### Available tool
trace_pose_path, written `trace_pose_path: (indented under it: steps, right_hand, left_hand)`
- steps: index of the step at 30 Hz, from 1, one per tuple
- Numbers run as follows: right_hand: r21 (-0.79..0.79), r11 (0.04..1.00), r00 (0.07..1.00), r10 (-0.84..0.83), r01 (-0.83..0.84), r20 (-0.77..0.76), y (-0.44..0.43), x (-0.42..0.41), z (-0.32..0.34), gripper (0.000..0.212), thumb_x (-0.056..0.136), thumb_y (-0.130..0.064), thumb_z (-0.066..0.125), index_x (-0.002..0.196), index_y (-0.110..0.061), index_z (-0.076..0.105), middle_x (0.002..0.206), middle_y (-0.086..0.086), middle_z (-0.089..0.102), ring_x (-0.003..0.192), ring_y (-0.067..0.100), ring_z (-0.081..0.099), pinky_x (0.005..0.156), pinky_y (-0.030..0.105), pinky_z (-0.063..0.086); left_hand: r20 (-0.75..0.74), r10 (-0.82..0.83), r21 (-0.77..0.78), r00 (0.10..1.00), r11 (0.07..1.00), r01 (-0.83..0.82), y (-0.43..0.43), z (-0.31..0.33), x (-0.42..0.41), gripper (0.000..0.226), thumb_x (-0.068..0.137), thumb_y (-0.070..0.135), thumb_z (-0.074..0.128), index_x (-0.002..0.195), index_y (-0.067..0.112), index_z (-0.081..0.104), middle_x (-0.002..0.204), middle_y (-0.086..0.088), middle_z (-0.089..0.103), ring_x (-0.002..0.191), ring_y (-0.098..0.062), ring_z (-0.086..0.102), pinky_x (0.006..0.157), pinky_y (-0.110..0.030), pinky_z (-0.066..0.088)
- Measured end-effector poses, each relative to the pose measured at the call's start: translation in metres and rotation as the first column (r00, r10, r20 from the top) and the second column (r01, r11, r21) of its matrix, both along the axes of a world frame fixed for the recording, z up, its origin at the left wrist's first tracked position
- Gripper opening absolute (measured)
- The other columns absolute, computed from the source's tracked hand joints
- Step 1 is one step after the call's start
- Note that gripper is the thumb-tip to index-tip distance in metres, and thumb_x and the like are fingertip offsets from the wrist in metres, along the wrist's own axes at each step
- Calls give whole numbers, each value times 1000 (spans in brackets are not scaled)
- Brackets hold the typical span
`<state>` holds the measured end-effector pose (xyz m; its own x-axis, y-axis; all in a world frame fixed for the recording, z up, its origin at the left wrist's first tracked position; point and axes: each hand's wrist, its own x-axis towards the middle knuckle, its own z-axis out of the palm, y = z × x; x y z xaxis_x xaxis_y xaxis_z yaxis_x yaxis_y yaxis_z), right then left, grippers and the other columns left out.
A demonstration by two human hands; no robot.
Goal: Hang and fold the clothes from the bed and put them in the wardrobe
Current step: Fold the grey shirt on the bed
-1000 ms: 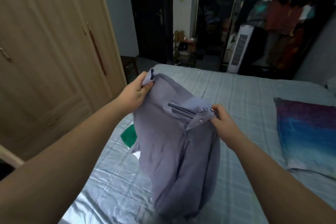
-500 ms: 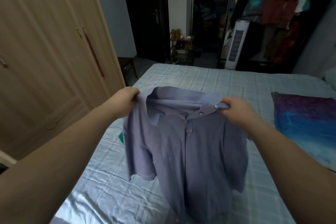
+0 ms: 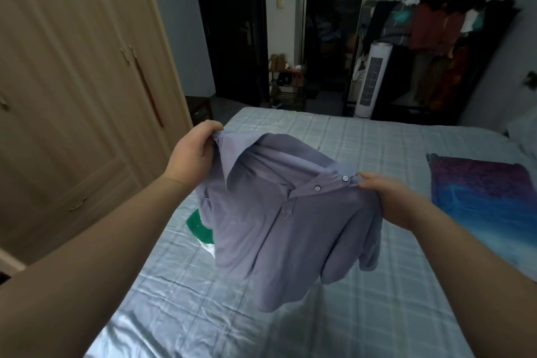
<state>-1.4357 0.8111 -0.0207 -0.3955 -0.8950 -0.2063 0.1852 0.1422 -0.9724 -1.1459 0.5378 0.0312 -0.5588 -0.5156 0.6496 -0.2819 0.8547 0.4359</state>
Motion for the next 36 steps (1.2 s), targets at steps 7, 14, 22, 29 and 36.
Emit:
trace_pose_path:
  steps: [7,14,22,29,36]
  right_hand:
    - [-209,970,872,-207,124,-444,0,18,28,20,77,-12,59,69,-19,43,72,6,37,67,14,35,59,28,28]
    - [67,965,476,-65,254,-877,-13,10,21,30,94,-8,53,120,-24,58,96,-4,60,86,17,56,71,27,37]
    - [-28,968,492,-151,248,-857,-6,30,35,19,97,-1,48,84,-7,61,82,2,57,84,23,54,67,32,32]
    - [-93,957,535,-232,275,-813,12,103,65,20,87,-19,50,86,-36,60,84,-9,64,81,9,57,75,30,45]
    - [-31,941,536,-219,336,-815,4,180,95,17,85,-6,64,99,-14,60,96,5,56,91,20,51,75,31,38]
  left_hand:
    - [-258,-8,17,966,1000,13,10,13,13,42,91,-5,47,96,35,60,97,34,60,93,9,57,87,-14,44]
    - [84,37,-68,996,997,-31,-13,-13,21,30,90,-1,51,109,17,67,105,0,69,100,-24,63,91,-26,44]
    - [310,82,103,947,987,-120,-22,4,53,11,98,16,54,89,14,61,82,-7,66,79,-28,59,71,-41,46]
    - [273,-77,165,959,986,32,-17,30,92,20,100,16,52,82,8,57,75,-10,61,75,-25,56,71,-44,45]
    - [270,-145,92,952,988,125,-17,68,162,26,100,14,51,74,17,51,70,-2,57,71,-18,52,70,-41,42]
